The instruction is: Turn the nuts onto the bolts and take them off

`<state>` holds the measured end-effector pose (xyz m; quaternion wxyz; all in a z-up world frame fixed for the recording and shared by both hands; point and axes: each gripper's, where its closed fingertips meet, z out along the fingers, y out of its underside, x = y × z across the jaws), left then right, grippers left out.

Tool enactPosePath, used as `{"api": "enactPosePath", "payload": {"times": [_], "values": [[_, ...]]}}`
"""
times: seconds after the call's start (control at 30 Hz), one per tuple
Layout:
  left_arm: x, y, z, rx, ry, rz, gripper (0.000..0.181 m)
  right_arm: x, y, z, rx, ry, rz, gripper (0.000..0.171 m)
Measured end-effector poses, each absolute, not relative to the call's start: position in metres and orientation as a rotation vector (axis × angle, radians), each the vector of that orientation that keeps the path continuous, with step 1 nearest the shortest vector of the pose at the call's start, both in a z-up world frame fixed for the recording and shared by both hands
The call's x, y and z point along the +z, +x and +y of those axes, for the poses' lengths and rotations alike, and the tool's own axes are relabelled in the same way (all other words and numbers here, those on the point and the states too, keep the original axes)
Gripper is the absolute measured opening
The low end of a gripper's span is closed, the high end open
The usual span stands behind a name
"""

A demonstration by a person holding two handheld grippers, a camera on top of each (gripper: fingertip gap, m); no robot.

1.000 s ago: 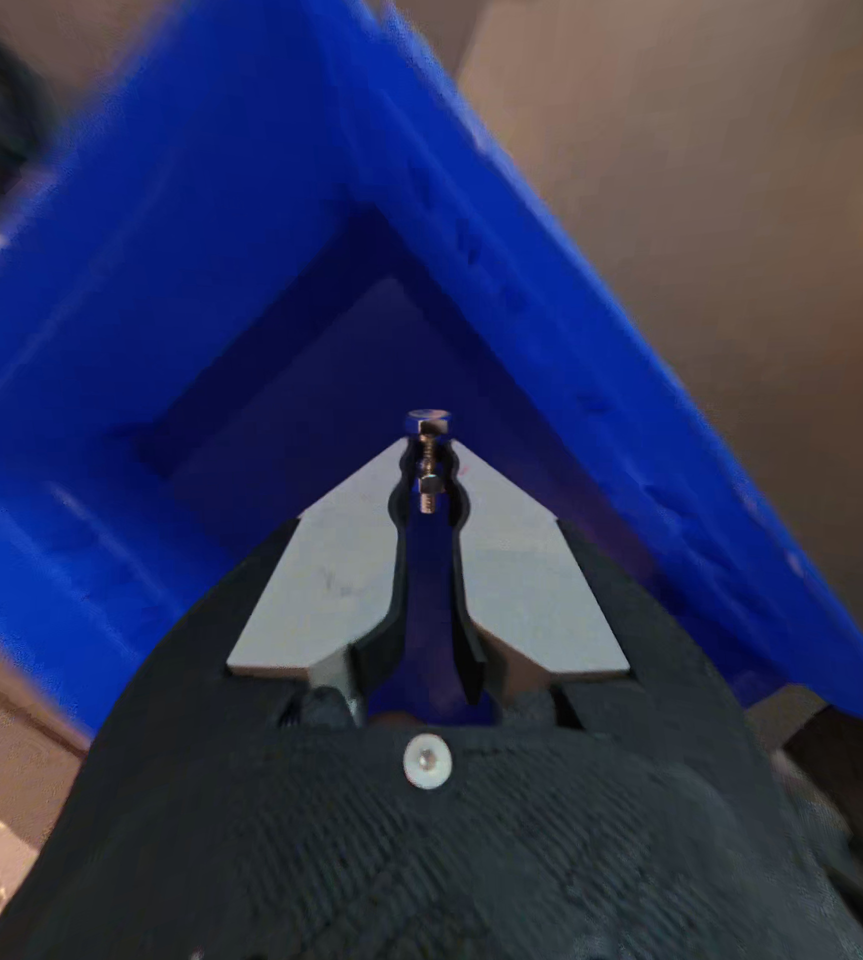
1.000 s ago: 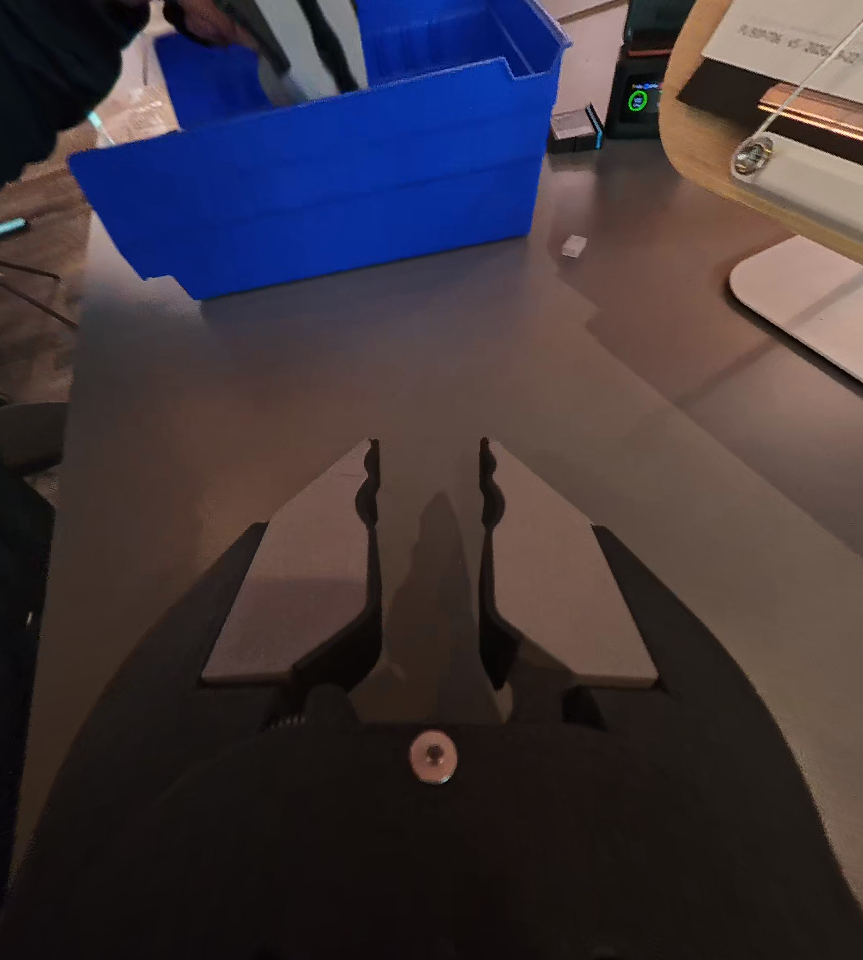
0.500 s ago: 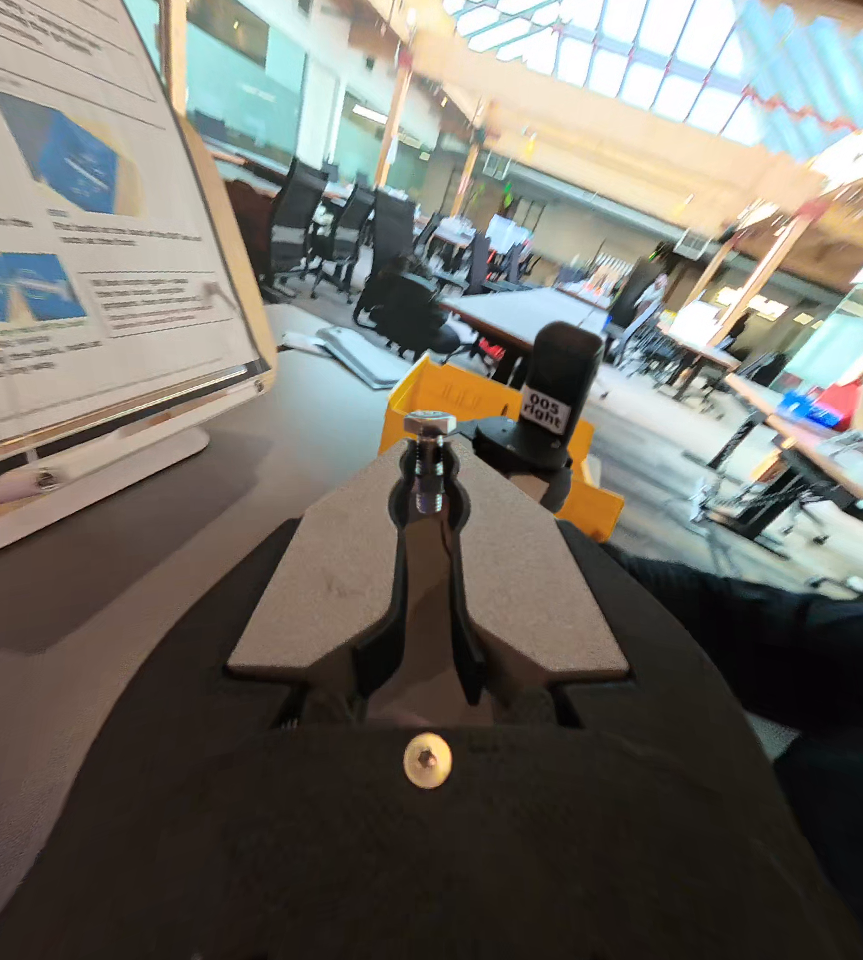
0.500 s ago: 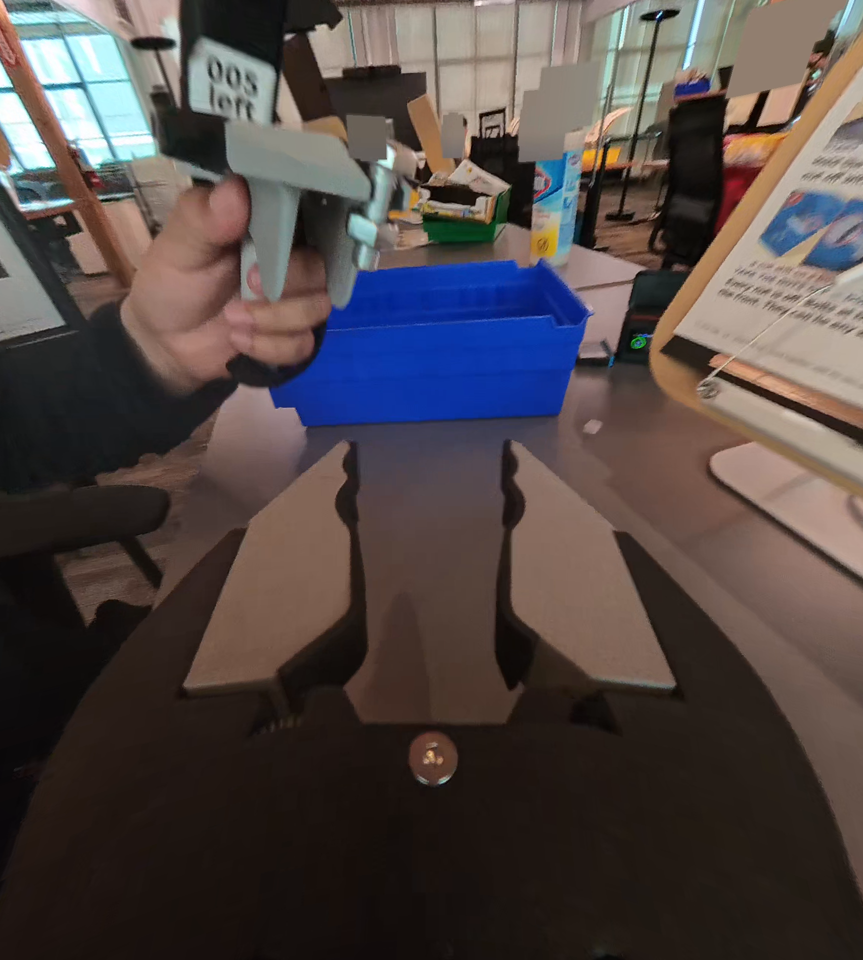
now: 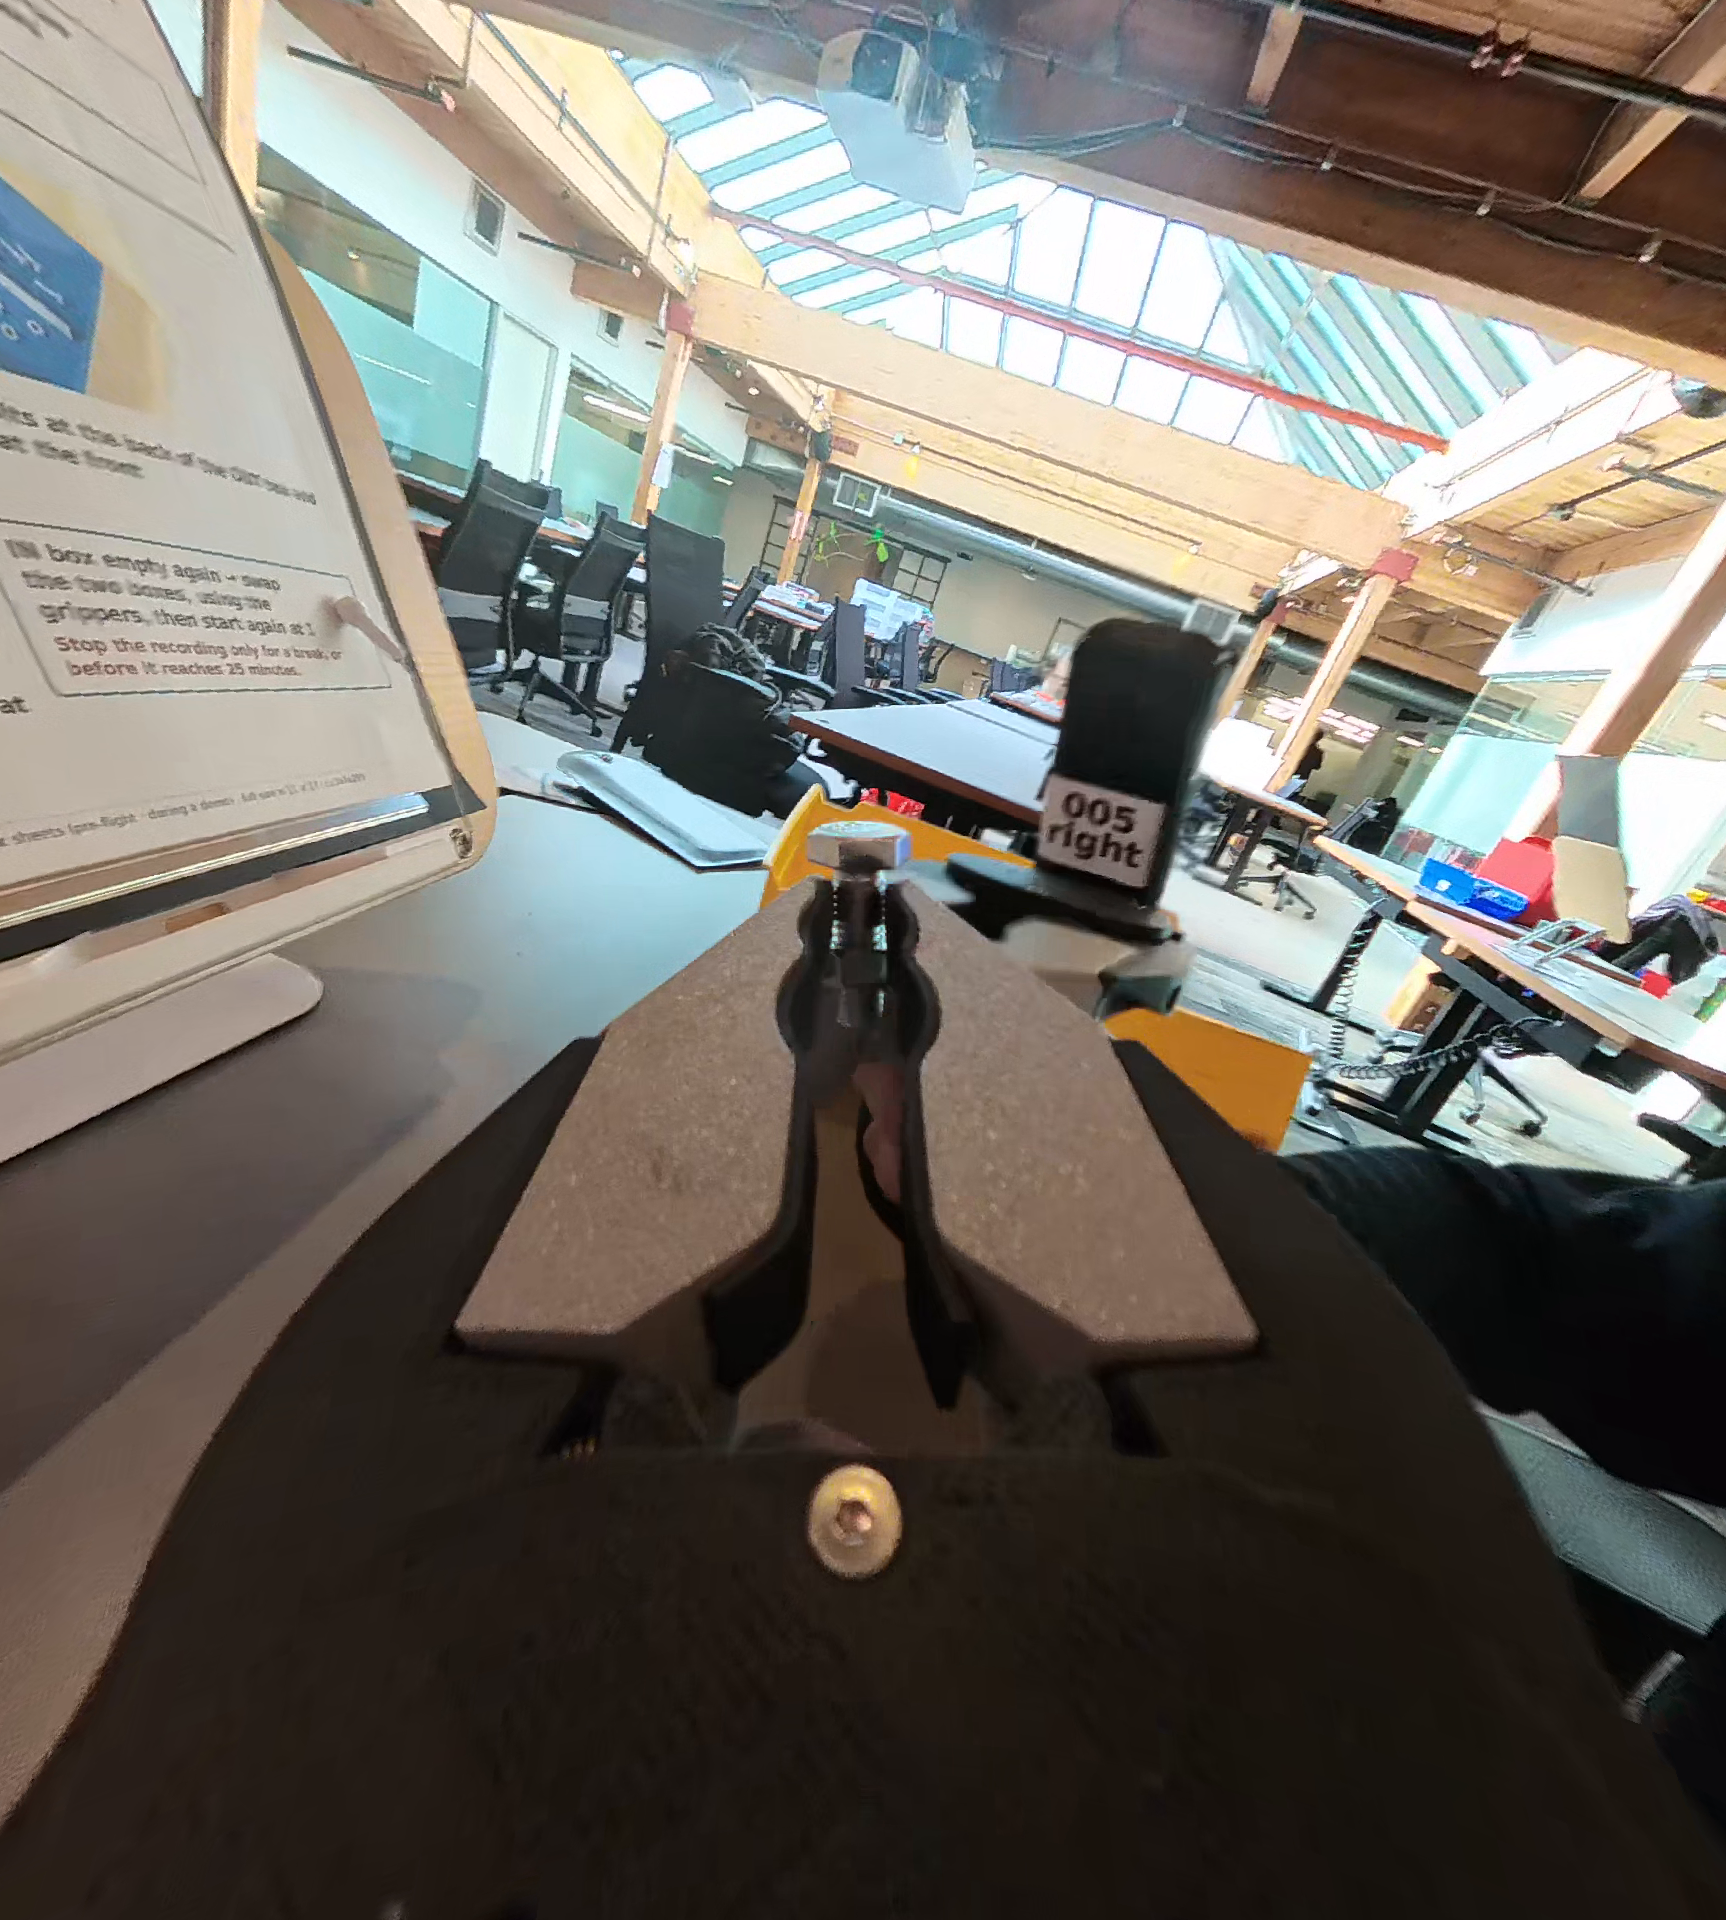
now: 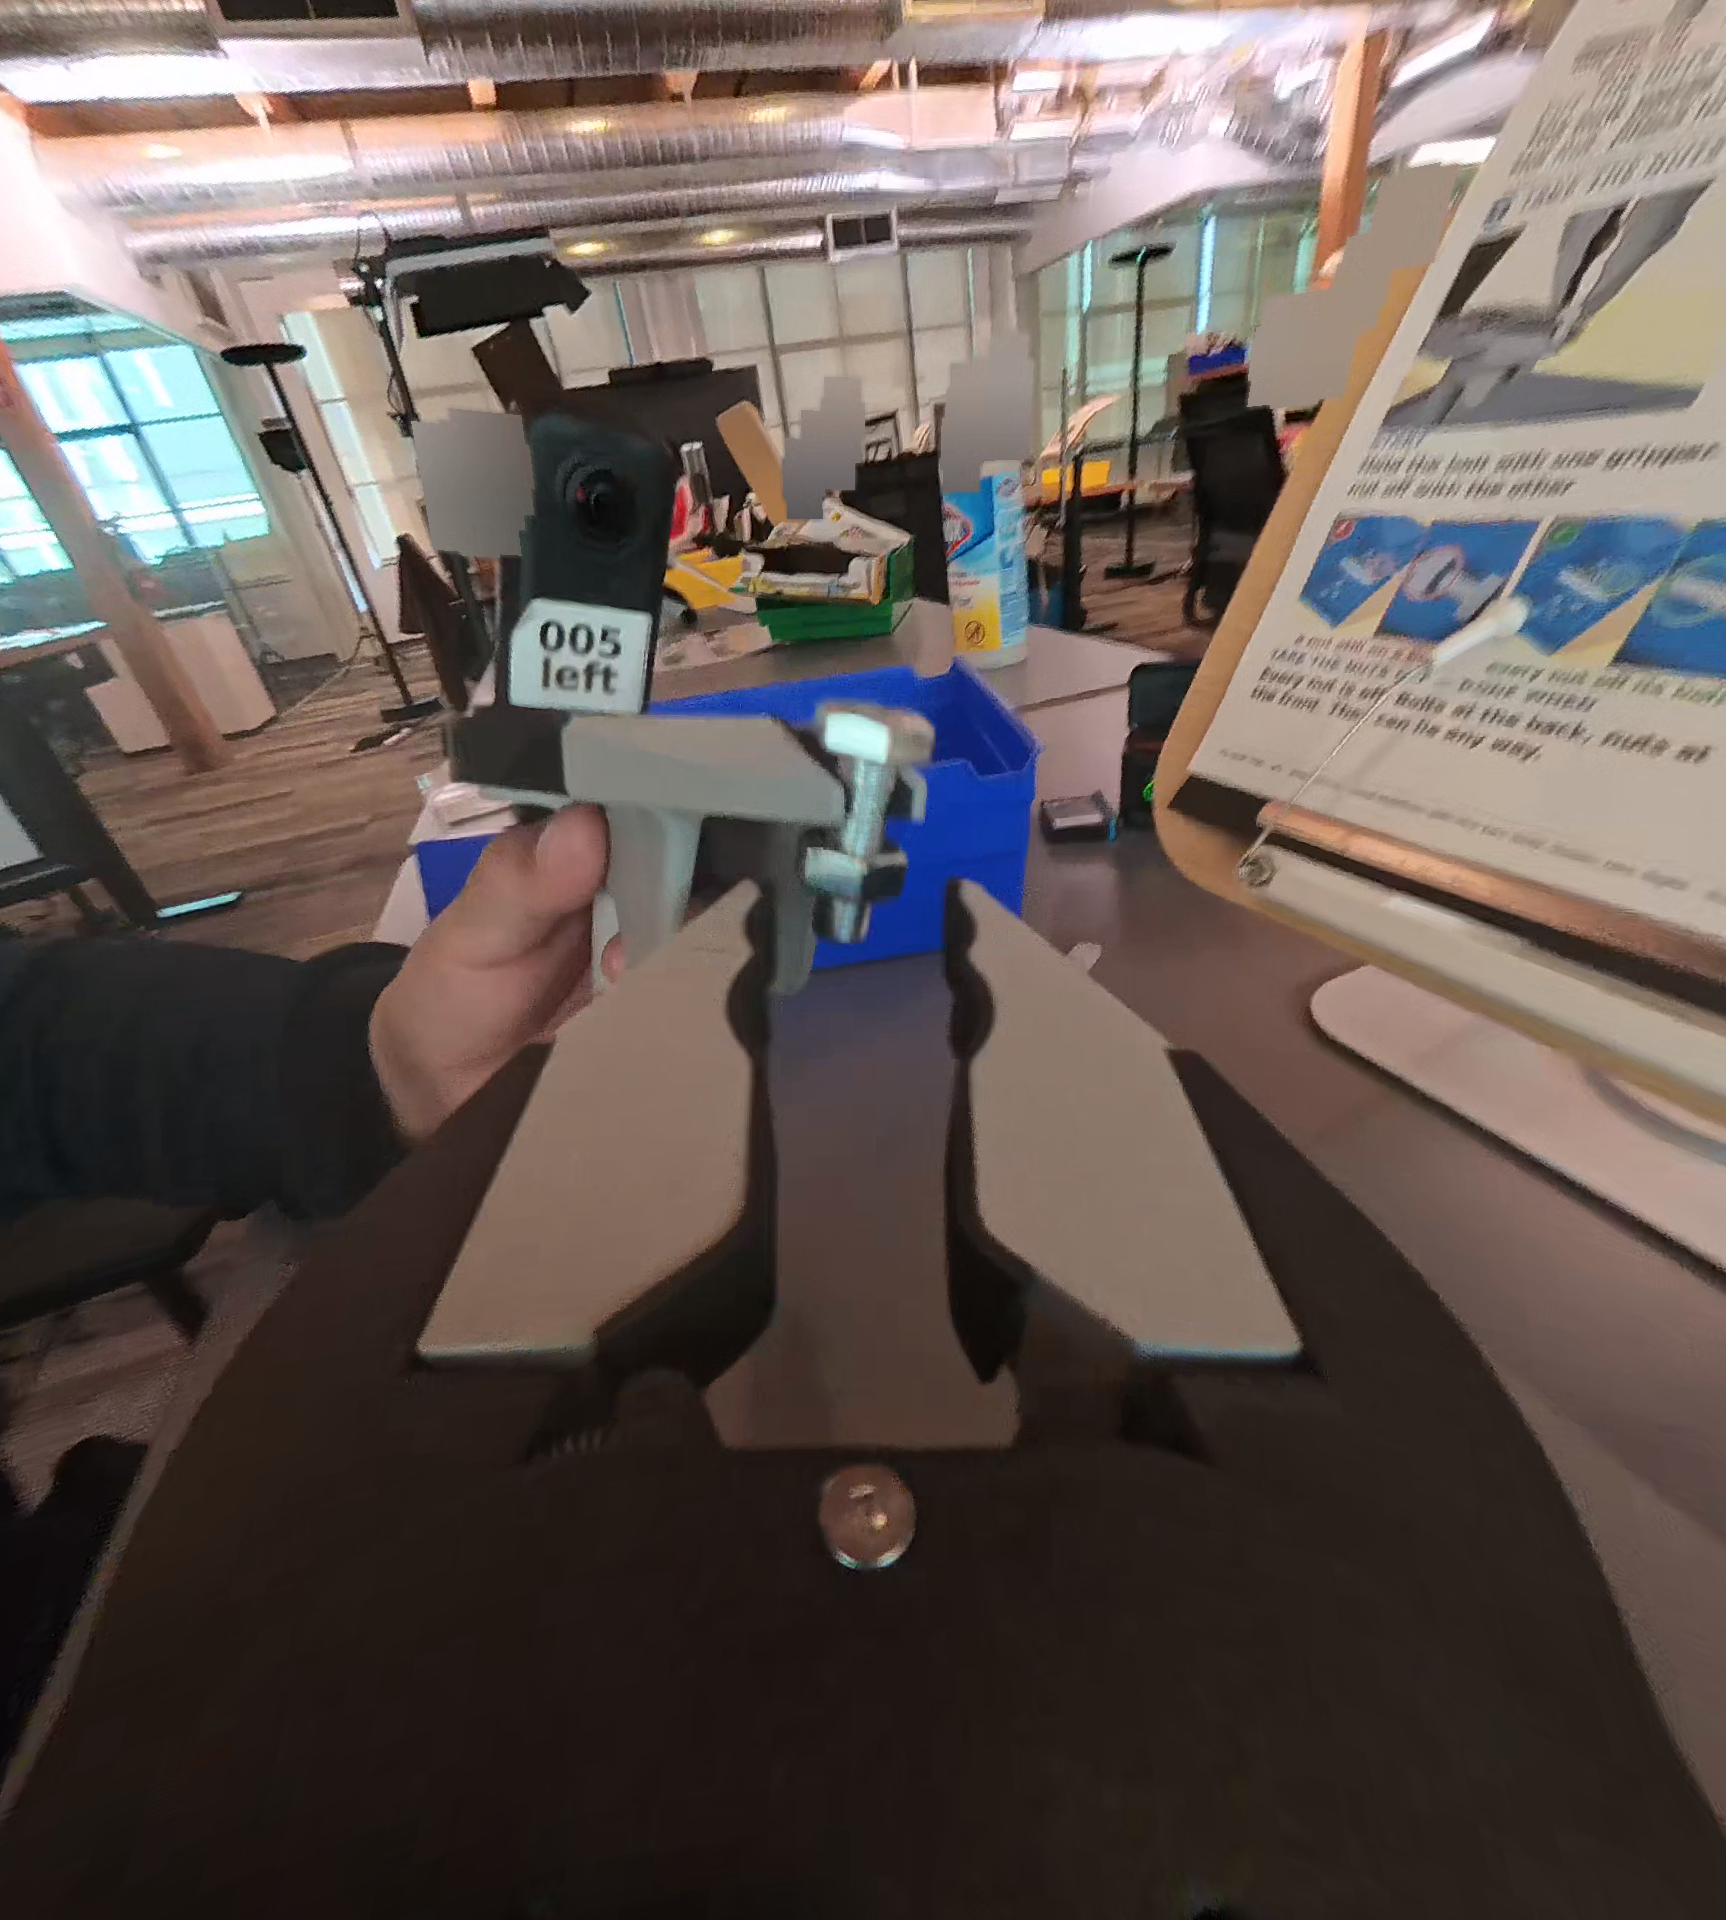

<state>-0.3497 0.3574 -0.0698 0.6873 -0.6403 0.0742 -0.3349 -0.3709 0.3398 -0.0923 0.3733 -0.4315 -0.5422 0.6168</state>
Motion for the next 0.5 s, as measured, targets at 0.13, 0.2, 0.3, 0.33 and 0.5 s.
{"api": "enactPosePath", "payload": {"times": [0.13,0.2,0.3,0.33,0.5], "values": [[-0.075,-0.367,0.359,-0.686,-1.445,0.105,0.007,-0.085,-0.38,0.345,1.522,-1.079,-1.385,0.014],[-0.083,-0.375,0.362,-0.634,-1.494,0.073,0.007,-0.091,-0.388,0.346,1.529,-1.122,-1.418,0.015],[-0.098,-0.377,0.364,-0.707,-1.571,0.018,0.007,-0.107,-0.392,0.348,1.564,-1.23,-1.502,0.015],[-0.104,-0.376,0.363,-0.752,-1.597,-0.007,0.008,-0.113,-0.39,0.348,1.568,-1.264,-1.528,0.015],[-0.113,-0.375,0.36,-0.902,-1.601,-0.077,0.018,-0.144,-0.374,0.351,1.556,-1.437,-1.563,0.015]]}}
